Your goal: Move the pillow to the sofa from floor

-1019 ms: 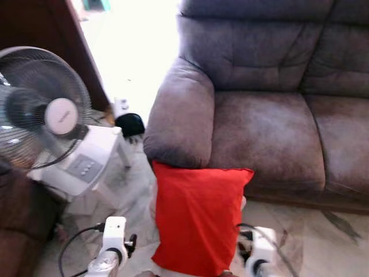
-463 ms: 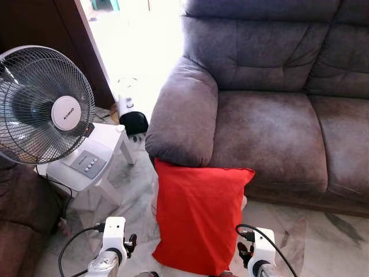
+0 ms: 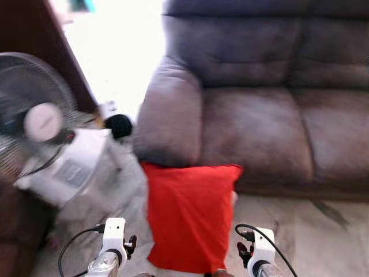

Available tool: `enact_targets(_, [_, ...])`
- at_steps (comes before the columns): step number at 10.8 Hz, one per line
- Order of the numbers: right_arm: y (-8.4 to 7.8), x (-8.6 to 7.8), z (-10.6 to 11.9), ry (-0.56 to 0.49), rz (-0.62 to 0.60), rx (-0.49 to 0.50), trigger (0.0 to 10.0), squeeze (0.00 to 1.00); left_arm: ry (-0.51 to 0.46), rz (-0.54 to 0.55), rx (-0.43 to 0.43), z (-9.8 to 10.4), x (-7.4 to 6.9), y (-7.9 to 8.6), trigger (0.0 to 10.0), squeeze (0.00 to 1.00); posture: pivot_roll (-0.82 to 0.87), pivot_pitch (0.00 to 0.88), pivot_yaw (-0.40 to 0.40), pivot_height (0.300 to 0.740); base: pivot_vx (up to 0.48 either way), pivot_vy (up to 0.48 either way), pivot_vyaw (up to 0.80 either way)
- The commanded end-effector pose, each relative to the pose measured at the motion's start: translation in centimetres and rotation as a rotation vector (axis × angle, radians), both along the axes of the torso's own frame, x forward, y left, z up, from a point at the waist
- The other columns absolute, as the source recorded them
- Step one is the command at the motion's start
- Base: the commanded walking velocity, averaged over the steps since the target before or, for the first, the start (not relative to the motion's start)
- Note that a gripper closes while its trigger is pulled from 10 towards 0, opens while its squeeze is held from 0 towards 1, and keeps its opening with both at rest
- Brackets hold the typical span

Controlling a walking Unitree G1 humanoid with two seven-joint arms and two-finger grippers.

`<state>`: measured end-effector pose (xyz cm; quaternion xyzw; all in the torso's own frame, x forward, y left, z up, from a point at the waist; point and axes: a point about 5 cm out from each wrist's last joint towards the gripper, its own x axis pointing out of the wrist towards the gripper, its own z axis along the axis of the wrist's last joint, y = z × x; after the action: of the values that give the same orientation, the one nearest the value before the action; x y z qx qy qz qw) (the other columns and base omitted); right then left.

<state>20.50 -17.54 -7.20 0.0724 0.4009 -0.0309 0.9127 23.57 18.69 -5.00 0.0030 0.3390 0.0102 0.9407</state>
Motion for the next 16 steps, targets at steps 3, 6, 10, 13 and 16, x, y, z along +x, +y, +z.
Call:
enact_targets(3, [0.06,-0.62,-0.33,0.014,-0.002,0.002,10.0,0.0,0.041,-0.005,-0.002,-0.68,-0.97,0.12,10.0,0.0,0.08,0.162,0.031,0.714,0.0,0.0,-0.22])
enact_targets(6, [0.05,-0.61,-0.34,0.017,0.001,0.006,10.0,0.0,0.042,-0.01,-0.003,-0.67,-0.91,-0.04,10.0,0.0,0.08,0.153,0.028,0.714,0.081,0.0,0.0])
enact_targets(10, [-0.05,-0.48,-0.25,0.01,0.006,-0.001,10.0,0.0,0.037,-0.008,-0.008,-0.61,-0.82,-0.14,10.0,0.0,0.08,0.162,0.023,0.714,0.247,0.0,-0.15])
enact_targets(13, [-0.09,-0.42,-0.23,0.014,0.008,-0.003,10.0,0.0,0.032,-0.002,-0.007,-0.55,-0.74,-0.13,10.0,0.0,0.08,0.171,0.02,0.714,0.0,0.0,0.0])
enact_targets(16, [0.0,-0.38,-0.2,0.008,0.002,0.017,10.0,0.0,0.037,-0.006,-0.005,-0.57,-0.75,-0.12,10.0,0.0,0.08,0.174,0.019,0.714,0.268,0.0,-0.35])
